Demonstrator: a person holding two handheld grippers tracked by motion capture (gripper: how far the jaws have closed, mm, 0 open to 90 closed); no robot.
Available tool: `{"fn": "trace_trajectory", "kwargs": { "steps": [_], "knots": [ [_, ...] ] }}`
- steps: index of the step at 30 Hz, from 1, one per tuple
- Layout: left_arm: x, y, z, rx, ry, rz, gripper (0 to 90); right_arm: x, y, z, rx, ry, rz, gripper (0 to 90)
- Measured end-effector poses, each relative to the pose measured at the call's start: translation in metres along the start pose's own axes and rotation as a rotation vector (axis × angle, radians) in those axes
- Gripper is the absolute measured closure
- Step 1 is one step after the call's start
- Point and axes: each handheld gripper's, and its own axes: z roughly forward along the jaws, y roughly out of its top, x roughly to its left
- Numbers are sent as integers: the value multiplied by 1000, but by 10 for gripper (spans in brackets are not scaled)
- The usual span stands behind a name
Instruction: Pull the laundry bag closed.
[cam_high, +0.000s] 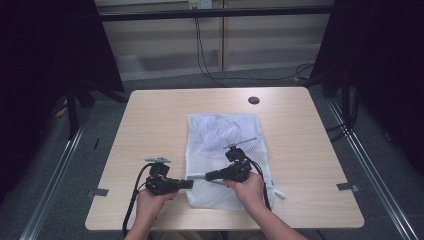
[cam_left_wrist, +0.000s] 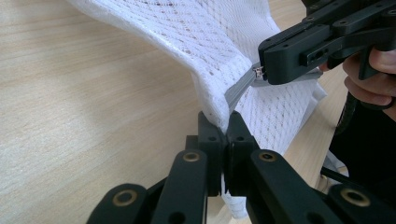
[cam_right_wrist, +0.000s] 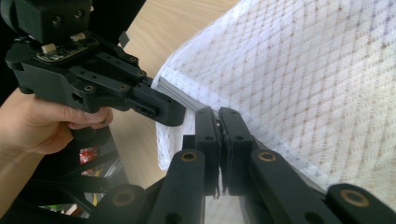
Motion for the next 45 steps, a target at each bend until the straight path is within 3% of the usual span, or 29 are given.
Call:
{"fn": "trace_trajectory", "kwargs": {
  "steps": [4,32,34,45],
  "knots": [
    [1,0,-1,-5,-14,-11,881,-3,-1,-3,-5,9,9,871],
    [0,0,-3,-11,6,-12,882,-6,-3,-9,10,-6,8,872],
    [0,0,-3,-13,4,-16,882,-10,-4,-12,6,5,32,872],
    [0,0,-4,-13,6,-13,882,-13,-7,-18,-4,-6,33,872]
  ]
}}
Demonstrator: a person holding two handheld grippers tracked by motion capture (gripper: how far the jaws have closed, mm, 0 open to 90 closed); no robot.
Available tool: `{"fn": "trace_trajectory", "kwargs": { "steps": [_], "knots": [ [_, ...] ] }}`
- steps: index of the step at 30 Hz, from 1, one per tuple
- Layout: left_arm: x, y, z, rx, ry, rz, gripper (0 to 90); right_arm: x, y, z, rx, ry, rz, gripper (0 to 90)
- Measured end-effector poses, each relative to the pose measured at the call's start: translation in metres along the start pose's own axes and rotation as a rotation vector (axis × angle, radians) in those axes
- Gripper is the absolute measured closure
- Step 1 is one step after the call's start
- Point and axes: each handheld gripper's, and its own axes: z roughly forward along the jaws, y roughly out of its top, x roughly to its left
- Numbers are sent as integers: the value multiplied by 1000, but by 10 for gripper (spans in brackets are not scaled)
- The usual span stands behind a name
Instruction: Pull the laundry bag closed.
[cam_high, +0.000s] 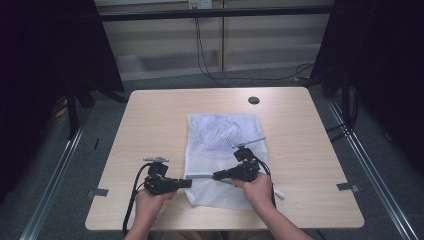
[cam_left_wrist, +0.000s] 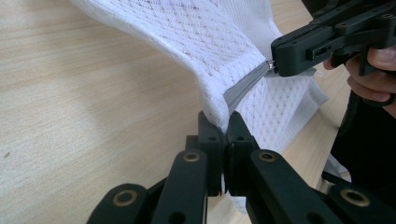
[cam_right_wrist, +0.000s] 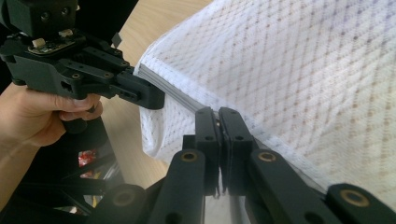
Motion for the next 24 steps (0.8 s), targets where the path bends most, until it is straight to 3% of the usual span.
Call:
{"fn": "trace_trajectory", "kwargs": {
  "steps": [24],
  "knots": [
    [0,0,1,9,1,3,882,-8,-5,-11,-11,-6,13,872]
  ]
}}
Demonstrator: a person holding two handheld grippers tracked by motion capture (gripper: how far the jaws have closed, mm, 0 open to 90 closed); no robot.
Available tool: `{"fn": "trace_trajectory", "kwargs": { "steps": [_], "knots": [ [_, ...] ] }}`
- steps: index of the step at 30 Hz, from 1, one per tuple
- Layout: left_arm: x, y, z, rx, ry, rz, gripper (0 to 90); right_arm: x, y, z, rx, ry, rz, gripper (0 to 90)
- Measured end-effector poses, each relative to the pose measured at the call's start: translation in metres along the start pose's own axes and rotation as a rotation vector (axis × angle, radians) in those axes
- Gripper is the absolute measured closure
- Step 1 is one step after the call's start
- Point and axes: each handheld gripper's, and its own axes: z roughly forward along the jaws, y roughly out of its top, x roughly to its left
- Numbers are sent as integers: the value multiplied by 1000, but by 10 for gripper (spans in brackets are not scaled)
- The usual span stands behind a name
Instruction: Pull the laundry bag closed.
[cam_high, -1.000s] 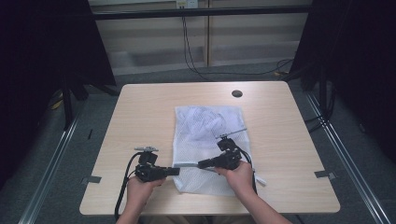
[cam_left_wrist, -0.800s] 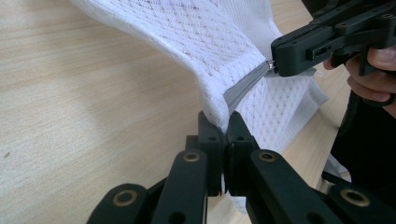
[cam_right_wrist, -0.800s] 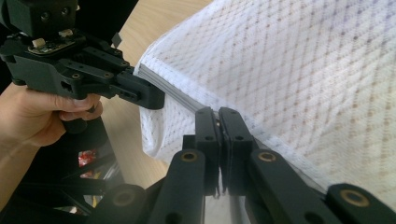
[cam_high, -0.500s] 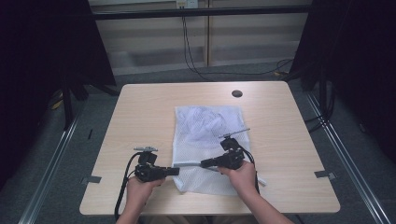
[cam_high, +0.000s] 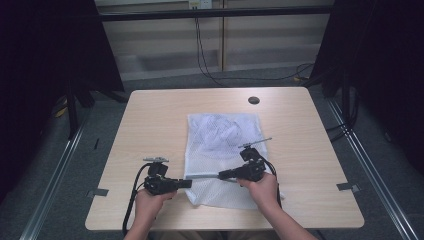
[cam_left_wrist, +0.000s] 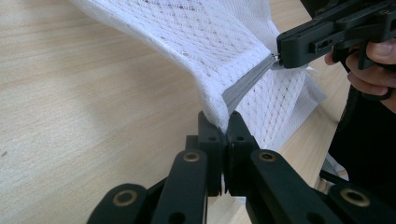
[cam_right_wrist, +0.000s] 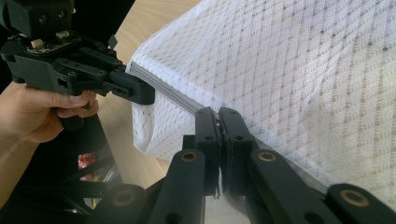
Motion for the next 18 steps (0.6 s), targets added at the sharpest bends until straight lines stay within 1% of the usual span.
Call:
{"fn": "trace_trajectory", "kwargs": {
  "steps": [2,3,4,8,12,15,18],
  "knots": [
    [0,0,0,2,-1,0,882,0,0,-1,-2,-6,-7,872],
    [0,0,-1,-1,-1,1,882,-1,-1,-3,-1,-9,2,872],
    [0,0,-1,-5,-2,-4,882,-2,-1,-3,-5,-7,2,872],
    [1,0,-1,-4,0,-3,882,-4,-2,-7,-7,-8,12,872],
    [1,-1,0,5,-8,-5,882,-5,-3,-8,-7,-4,11,872],
    [1,-1,0,4,0,-4,882,-6,-3,-8,-5,0,11,872],
    [1,-1,0,0,-1,-6,882,-7,-4,-11,-3,-10,13,872]
  ]
}}
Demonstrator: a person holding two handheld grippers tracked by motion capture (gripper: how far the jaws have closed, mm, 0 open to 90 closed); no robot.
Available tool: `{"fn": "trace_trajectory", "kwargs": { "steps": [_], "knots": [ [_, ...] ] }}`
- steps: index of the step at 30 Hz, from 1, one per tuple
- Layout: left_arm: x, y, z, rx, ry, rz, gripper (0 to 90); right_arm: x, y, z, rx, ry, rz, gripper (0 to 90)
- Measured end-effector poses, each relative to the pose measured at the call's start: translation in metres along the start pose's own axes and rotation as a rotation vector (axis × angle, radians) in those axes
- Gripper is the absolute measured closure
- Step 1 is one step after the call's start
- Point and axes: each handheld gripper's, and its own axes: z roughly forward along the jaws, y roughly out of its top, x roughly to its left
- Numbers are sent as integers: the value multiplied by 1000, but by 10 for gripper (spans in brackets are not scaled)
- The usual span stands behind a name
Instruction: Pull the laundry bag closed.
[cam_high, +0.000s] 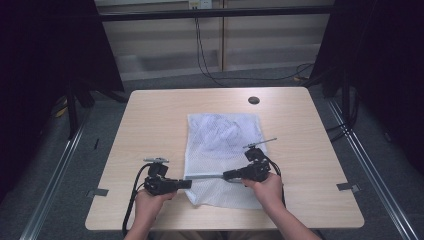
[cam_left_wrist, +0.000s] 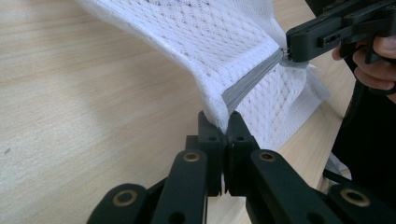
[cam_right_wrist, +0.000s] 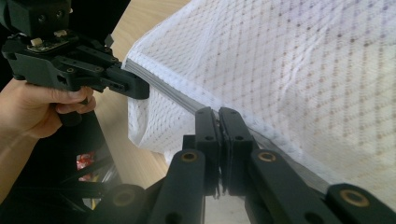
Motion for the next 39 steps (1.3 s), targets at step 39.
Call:
{"fn": "trace_trajectory", "kwargs": {
  "steps": [39],
  "knots": [
    [0,0,1,4,-6,0,882,-7,-4,-9,-7,15,17,872]
  ]
}}
